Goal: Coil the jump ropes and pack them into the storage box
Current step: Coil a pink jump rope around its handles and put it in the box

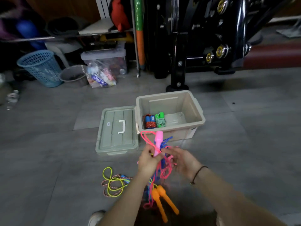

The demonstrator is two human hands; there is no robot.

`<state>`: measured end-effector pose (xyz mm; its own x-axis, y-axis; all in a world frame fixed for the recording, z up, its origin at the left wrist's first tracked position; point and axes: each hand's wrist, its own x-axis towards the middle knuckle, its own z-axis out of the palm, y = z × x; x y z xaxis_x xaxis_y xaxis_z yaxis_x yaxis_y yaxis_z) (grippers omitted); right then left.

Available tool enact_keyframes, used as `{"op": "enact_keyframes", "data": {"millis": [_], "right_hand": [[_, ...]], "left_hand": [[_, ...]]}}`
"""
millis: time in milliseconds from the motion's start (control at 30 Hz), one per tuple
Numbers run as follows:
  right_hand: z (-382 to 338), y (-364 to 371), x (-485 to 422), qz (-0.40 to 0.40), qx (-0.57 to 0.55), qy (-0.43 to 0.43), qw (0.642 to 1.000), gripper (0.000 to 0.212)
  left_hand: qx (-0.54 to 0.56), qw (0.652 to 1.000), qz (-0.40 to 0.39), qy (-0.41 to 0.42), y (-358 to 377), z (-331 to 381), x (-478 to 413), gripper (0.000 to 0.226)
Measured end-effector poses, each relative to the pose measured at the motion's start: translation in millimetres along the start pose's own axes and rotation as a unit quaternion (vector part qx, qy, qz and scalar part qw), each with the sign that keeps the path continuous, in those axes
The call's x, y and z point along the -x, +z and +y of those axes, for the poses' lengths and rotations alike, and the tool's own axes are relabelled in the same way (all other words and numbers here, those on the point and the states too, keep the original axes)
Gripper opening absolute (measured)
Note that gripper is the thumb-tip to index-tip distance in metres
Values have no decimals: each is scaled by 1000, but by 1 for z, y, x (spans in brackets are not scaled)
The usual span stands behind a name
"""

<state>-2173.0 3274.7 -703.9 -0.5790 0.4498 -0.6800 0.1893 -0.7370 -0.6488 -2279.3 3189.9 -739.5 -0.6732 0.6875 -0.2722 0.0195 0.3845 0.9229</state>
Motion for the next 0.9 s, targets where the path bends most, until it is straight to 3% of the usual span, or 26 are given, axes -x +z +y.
{"op": "enact_keyframes", "data": {"millis": [100, 400, 533, 633, 733, 900], "right_hand": [[-32, 16, 31, -42, 50, -25, 998, 32], [-129, 78, 155, -122, 178, -165, 962, 34], [-117, 75, 165, -98, 223, -156, 957, 28], [-116, 81, 160, -81, 174, -162, 968, 21], [-129, 86, 160, -78, 84, -229, 967, 32], [-141, 77, 155, -37, 122, -316, 940, 25]], "left_hand": [[23, 999, -20, 18, -22, 51, 11, 33], [84, 986, -47, 135, -89, 182, 49, 41], [53, 991, -69, 103, -84, 185, 59, 39], [23, 993, -65, 92, -73, 193, 58, 35], [80, 991, -38, 105, -71, 216, 51, 43], [20, 985, -104, 133, -81, 227, 45, 34]]}}
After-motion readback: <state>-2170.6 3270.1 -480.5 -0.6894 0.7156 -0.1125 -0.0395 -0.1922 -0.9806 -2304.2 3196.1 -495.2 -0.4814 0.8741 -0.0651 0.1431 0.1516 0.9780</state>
